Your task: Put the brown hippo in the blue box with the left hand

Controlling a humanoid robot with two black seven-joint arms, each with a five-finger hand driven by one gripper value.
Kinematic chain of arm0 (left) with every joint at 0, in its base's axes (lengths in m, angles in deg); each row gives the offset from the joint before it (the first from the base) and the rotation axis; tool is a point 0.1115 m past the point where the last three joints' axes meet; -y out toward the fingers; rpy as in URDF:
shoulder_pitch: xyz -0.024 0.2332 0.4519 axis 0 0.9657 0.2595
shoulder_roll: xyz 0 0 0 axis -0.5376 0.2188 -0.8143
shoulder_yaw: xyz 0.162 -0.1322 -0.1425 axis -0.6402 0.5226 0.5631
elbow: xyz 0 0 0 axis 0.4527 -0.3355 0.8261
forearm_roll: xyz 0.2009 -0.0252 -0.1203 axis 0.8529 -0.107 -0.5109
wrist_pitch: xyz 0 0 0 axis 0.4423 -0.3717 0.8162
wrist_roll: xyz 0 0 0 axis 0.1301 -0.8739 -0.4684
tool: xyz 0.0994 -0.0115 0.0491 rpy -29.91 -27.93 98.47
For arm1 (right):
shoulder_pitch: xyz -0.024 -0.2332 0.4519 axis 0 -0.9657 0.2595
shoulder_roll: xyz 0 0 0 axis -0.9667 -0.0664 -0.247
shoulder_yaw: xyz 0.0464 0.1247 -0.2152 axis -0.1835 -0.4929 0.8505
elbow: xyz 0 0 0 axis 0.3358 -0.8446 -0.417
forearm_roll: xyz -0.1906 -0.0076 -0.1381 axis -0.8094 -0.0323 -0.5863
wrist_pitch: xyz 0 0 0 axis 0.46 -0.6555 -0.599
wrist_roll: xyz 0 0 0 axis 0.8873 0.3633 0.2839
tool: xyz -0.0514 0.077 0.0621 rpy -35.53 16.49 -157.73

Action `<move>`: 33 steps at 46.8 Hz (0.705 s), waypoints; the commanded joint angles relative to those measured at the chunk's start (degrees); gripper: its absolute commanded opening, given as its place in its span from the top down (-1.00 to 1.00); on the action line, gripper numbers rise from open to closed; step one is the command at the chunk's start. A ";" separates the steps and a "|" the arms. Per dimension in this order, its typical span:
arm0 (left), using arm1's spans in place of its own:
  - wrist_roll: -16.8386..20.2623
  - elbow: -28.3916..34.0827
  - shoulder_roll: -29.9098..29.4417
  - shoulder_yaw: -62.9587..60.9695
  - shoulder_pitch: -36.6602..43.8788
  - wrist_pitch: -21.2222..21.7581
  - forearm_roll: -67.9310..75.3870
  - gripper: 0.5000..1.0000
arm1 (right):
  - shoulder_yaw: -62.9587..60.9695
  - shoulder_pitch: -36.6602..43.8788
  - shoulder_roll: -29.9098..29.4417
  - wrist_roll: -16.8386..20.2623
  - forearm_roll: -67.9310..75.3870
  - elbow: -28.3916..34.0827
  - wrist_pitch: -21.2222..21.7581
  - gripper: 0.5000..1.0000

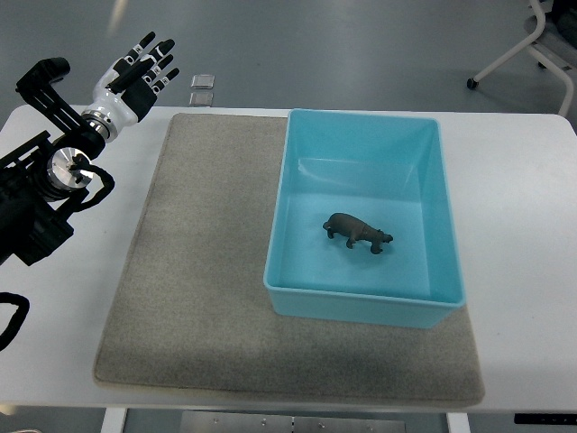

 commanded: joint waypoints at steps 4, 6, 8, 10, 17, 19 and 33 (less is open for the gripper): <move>0.00 0.17 -0.20 0.09 -0.01 -0.36 -0.01 -0.99 | 0.00 -0.01 0.00 0.00 0.00 0.00 0.00 -0.74; 0.00 0.35 -0.29 0.09 -0.01 -0.45 -0.01 -0.99 | 0.00 -0.01 0.00 0.00 0.00 0.00 0.00 -0.74; 0.00 0.35 -0.29 0.18 0.08 -0.45 -0.01 -0.99 | 0.00 -0.01 0.00 0.00 0.00 0.00 0.00 -0.74; 0.00 0.35 -0.29 0.18 0.08 -0.63 -0.01 -0.99 | 0.00 -0.01 0.00 0.00 0.00 0.00 0.00 -0.74; 0.00 0.26 -0.29 0.27 0.34 -1.07 -0.01 -0.99 | 0.00 -0.01 0.00 0.00 0.00 0.00 0.00 -0.74; 0.00 0.26 -0.20 0.27 0.34 -1.33 -0.18 -0.99 | 0.00 -0.01 0.00 0.00 0.00 0.00 0.00 -0.74; 0.00 0.17 -0.03 0.27 0.60 -2.12 -0.62 -0.99 | -0.09 0.08 0.00 0.17 -0.09 1.14 0.88 -0.74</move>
